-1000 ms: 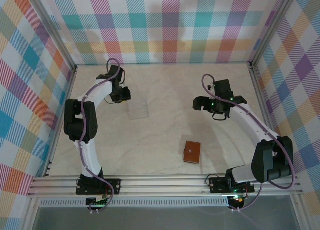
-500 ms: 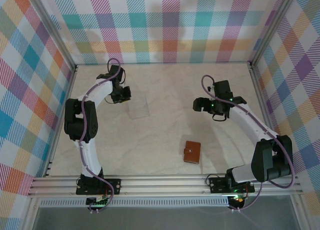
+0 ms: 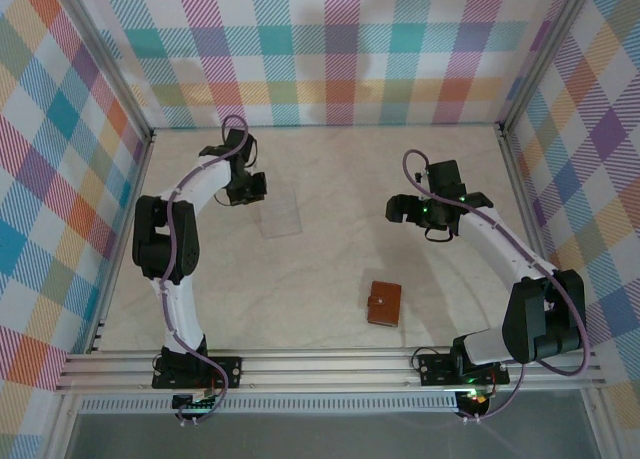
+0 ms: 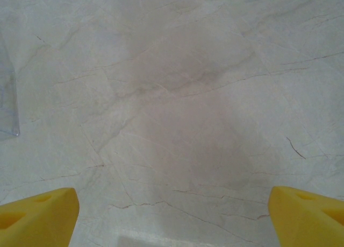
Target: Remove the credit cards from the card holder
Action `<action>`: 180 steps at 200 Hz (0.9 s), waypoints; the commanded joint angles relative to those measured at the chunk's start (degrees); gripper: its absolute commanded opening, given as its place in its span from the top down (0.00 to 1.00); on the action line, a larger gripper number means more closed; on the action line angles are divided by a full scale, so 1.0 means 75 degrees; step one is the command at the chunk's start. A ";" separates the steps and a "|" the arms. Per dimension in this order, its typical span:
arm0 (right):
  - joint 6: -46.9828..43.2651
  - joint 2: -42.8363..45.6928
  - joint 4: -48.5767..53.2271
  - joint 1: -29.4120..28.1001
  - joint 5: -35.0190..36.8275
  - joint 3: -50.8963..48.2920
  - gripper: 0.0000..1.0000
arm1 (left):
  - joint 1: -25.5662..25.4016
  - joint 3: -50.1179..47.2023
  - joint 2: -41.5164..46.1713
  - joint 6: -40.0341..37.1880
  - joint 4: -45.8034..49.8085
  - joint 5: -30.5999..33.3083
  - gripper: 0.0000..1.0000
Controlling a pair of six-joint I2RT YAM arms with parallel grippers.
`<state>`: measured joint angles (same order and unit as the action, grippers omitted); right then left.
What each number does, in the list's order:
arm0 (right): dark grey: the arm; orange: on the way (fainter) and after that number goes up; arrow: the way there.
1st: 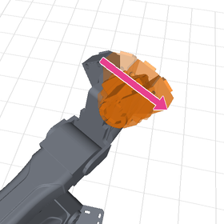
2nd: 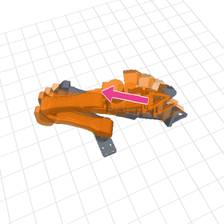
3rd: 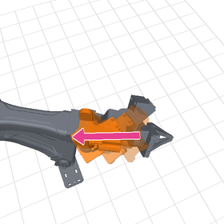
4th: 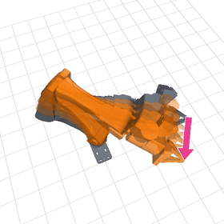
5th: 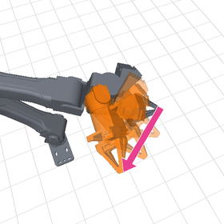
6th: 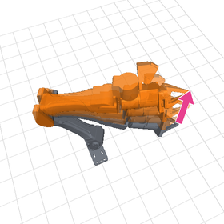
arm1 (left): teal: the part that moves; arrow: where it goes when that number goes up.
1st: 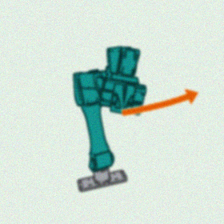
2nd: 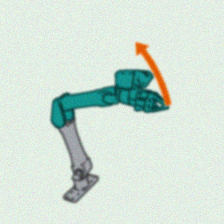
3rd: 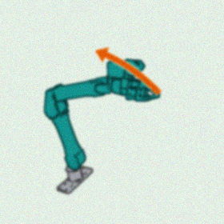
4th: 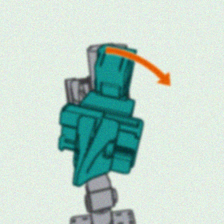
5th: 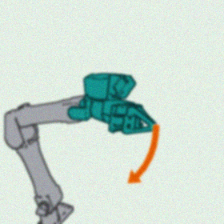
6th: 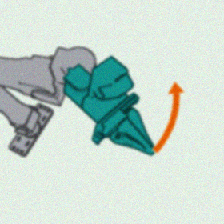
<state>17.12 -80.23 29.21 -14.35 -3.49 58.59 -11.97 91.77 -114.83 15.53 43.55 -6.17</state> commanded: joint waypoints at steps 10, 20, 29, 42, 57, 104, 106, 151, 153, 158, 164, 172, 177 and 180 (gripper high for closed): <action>-0.0021 -0.0048 0.0015 -0.0063 -0.0029 -0.0089 0.09 | -0.0478 0.0317 -0.0188 0.0202 0.0487 0.0166 1.00; -0.0010 -0.0045 0.0002 -0.0067 -0.0049 -0.0106 0.09 | -0.0597 0.0389 -0.0244 0.0247 0.0507 0.0185 1.00; -0.0019 -0.0038 0.0007 -0.0056 -0.0046 -0.0124 0.09 | -0.0713 0.0454 -0.0312 0.0285 0.0536 0.0211 1.00; 0.0002 -0.0025 -0.0015 -0.0063 -0.0048 -0.0147 0.09 | -0.0891 0.0612 -0.0414 0.0361 0.0587 0.0226 1.00; 0.0012 -0.0026 -0.0022 -0.0065 -0.0059 -0.0162 0.09 | -0.1099 0.0779 -0.0519 0.0492 0.0638 0.0307 1.00; 0.0049 -0.0014 -0.0044 -0.0067 -0.0074 -0.0244 0.09 | -0.1729 0.1146 -0.0781 0.0964 0.0736 0.0445 1.00; 0.0049 -0.0014 -0.0041 -0.0067 -0.0074 -0.0251 0.09 | -0.1752 0.1159 -0.0783 0.0985 0.0748 0.0456 1.00; 0.0119 -0.0061 -0.0097 -0.0074 -0.0176 -0.0277 0.09 | -0.2111 0.1300 -0.1033 0.1244 0.0809 0.0552 1.00; 0.0119 -0.0061 -0.0098 -0.0076 -0.0184 -0.0282 0.09 | -0.2123 0.1300 -0.1036 0.1248 0.0807 0.0559 1.00; 0.0108 -0.0070 -0.0109 -0.0079 -0.0203 -0.0277 0.09 | -0.2136 0.1300 -0.1048 0.1261 0.0803 0.0558 1.00; 0.0114 -0.0073 -0.0110 -0.0076 -0.0203 -0.0284 0.09 | -0.2153 0.1300 -0.1052 0.1249 0.0803 0.0545 1.00; 0.0130 -0.0073 -0.0098 -0.0083 -0.0215 -0.0285 0.09 | -0.2192 0.1322 -0.1083 0.1226 0.0800 0.0542 1.00; 0.0132 -0.0067 -0.0089 -0.0088 -0.0215 -0.0288 0.09 | -0.2200 0.1343 -0.1086 0.1210 0.0814 0.0554 1.00; 0.0129 -0.0072 -0.0092 -0.0089 -0.0215 -0.0288 0.09 | -0.2201 0.1358 -0.1101 0.1196 0.0833 0.0554 1.00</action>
<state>17.34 -80.23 29.19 -14.46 -3.86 56.93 -27.49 100.97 -120.81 23.42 46.63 -2.26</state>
